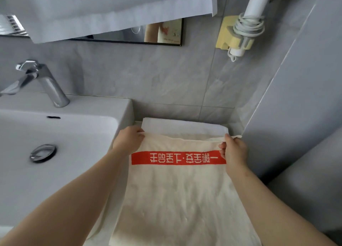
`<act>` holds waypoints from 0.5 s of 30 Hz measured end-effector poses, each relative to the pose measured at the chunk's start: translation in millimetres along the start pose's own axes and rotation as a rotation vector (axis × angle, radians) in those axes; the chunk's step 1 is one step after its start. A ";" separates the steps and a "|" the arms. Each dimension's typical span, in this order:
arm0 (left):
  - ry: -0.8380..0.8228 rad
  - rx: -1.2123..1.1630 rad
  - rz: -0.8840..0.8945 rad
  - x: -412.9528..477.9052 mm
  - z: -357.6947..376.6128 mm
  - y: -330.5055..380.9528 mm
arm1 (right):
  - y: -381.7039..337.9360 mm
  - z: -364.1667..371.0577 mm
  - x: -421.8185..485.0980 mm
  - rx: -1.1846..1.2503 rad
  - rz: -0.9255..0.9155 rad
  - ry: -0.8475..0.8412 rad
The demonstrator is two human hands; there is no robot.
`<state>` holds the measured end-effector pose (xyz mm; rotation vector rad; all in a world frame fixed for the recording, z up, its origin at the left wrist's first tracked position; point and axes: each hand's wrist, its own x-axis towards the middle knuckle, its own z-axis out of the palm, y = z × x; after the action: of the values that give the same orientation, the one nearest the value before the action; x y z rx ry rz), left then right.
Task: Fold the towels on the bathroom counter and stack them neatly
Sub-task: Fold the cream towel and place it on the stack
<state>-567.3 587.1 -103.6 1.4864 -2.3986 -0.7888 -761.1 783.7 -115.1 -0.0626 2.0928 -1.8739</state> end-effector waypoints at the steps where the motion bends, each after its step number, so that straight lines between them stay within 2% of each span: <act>1: -0.012 0.014 -0.010 6.1 2.8 -1.0 | 3.4 2.9 6.0 -0.041 -0.012 -0.012; 8: -0.104 0.060 -0.056 38.8 20.9 -11.8 | 18.0 20.4 41.7 -0.465 -0.176 -0.200; 12: -0.165 0.132 -0.006 52.0 29.3 -13.5 | 20.2 26.4 60.1 -0.961 -0.326 -0.314; 15: -0.250 0.173 0.006 56.9 31.4 -14.5 | 20.3 29.7 65.4 -1.240 -0.334 -0.441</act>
<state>-596.8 542.5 -143.2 1.5218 -2.7153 -0.8285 -811.0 741.6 -151.2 -1.0242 2.5990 -0.3182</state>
